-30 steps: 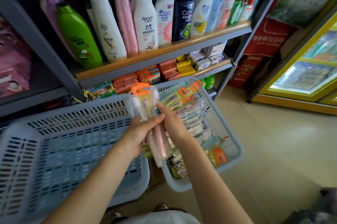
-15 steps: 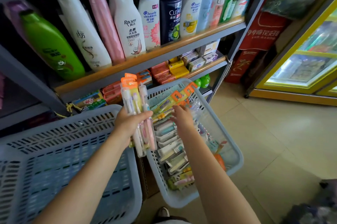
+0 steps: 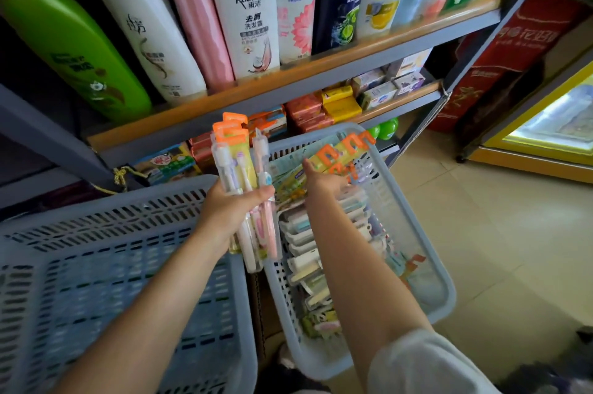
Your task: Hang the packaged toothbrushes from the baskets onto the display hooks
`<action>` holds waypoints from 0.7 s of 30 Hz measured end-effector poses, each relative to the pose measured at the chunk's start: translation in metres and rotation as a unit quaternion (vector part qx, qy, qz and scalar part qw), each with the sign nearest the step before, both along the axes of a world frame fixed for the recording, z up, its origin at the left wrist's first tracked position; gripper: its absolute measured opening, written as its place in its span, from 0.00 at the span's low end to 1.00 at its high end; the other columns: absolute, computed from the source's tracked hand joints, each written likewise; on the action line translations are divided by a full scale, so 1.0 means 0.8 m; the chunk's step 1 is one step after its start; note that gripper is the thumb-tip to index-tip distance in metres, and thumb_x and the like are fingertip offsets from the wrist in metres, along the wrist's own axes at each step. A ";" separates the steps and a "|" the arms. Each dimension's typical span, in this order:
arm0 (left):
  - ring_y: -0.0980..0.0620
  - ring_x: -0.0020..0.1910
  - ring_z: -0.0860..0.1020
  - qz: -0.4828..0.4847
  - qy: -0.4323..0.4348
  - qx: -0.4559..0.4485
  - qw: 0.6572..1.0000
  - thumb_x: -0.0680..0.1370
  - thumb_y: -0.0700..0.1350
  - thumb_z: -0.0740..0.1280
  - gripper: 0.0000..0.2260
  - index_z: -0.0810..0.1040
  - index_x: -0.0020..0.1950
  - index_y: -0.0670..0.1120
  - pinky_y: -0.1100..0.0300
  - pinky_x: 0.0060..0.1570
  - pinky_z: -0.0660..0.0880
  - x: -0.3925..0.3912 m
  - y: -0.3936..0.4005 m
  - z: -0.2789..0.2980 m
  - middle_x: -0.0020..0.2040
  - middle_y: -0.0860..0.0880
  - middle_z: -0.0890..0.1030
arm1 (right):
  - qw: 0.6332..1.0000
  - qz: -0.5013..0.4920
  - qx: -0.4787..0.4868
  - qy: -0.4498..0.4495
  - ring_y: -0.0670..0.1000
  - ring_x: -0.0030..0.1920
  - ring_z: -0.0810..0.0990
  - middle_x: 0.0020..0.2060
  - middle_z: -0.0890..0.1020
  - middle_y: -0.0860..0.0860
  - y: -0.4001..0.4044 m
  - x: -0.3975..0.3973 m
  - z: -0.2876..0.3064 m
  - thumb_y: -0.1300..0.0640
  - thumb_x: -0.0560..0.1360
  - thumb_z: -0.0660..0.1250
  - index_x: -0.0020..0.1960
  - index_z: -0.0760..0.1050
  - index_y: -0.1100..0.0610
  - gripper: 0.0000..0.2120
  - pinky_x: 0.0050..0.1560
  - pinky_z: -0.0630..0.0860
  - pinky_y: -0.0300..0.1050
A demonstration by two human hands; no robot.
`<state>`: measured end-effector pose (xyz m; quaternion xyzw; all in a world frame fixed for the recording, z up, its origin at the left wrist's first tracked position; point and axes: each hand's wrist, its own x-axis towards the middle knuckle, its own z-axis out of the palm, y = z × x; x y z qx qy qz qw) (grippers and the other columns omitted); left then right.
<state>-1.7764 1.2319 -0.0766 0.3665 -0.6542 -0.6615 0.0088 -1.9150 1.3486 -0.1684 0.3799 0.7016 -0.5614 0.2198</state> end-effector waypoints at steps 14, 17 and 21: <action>0.51 0.48 0.85 -0.031 0.003 -0.005 0.999 0.70 0.43 0.80 0.18 0.82 0.57 0.48 0.58 0.49 0.78 0.004 -0.006 -0.010 0.49 0.50 0.87 | 0.995 0.039 0.069 -0.054 0.60 0.70 0.70 0.72 0.68 0.60 -0.019 0.004 -0.006 0.19 0.60 0.67 0.77 0.54 0.66 0.65 0.70 0.71 0.54; 0.51 0.48 0.85 -0.027 0.006 -0.002 1.000 0.70 0.43 0.80 0.19 0.82 0.58 0.47 0.56 0.50 0.79 0.006 -0.010 -0.013 0.49 0.50 0.87 | 0.993 0.038 0.089 -0.072 0.58 0.69 0.71 0.69 0.68 0.60 -0.024 -0.006 -0.011 0.24 0.62 0.73 0.73 0.57 0.65 0.59 0.68 0.72 0.51; 0.52 0.48 0.85 -0.019 0.011 0.007 1.000 0.70 0.42 0.80 0.18 0.81 0.59 0.46 0.59 0.47 0.79 0.008 -0.011 -0.014 0.49 0.49 0.87 | 0.999 -0.009 0.022 -0.023 0.62 0.71 0.69 0.74 0.66 0.61 -0.014 0.001 -0.028 0.46 0.72 0.77 0.76 0.56 0.62 0.45 0.66 0.72 0.54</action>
